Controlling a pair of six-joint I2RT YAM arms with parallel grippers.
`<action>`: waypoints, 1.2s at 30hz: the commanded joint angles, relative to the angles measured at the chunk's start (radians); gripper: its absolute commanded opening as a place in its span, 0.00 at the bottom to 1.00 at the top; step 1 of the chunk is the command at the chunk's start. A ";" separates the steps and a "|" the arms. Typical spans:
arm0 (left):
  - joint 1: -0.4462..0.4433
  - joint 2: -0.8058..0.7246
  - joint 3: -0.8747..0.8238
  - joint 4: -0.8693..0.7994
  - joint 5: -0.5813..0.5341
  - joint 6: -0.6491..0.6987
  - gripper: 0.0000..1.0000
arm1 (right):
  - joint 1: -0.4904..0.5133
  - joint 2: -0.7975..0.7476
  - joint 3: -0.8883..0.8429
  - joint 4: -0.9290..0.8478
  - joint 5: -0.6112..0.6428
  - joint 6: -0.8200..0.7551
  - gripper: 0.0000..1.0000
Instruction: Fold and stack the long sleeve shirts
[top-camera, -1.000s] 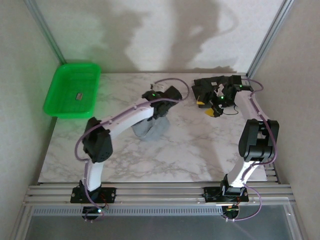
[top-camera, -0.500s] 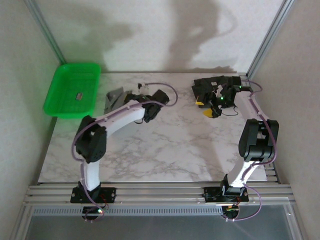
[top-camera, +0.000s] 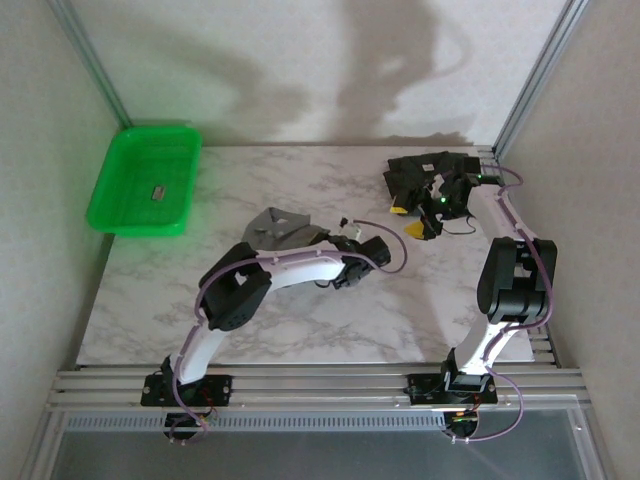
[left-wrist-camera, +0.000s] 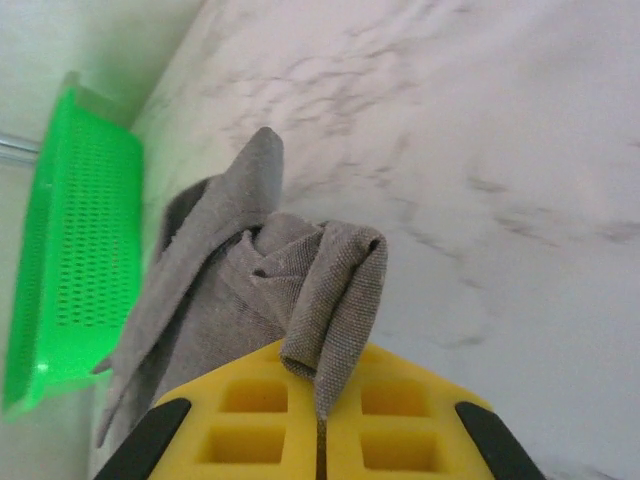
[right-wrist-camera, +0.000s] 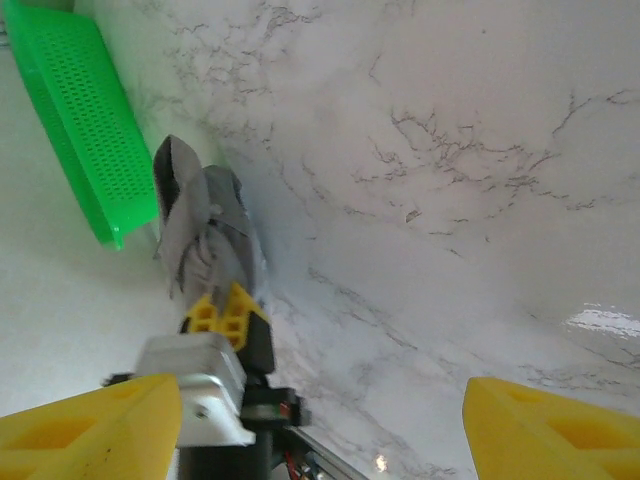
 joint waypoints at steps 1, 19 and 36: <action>-0.020 0.044 0.059 -0.034 0.071 -0.085 0.00 | -0.002 -0.026 -0.012 -0.023 -0.003 -0.008 0.75; 0.203 -0.442 -0.030 0.062 0.603 -0.233 0.97 | -0.090 -0.189 0.011 -0.083 0.131 0.138 0.75; 0.739 -0.408 -0.431 0.323 1.087 0.052 0.89 | 0.606 0.227 0.052 0.108 0.482 0.397 0.76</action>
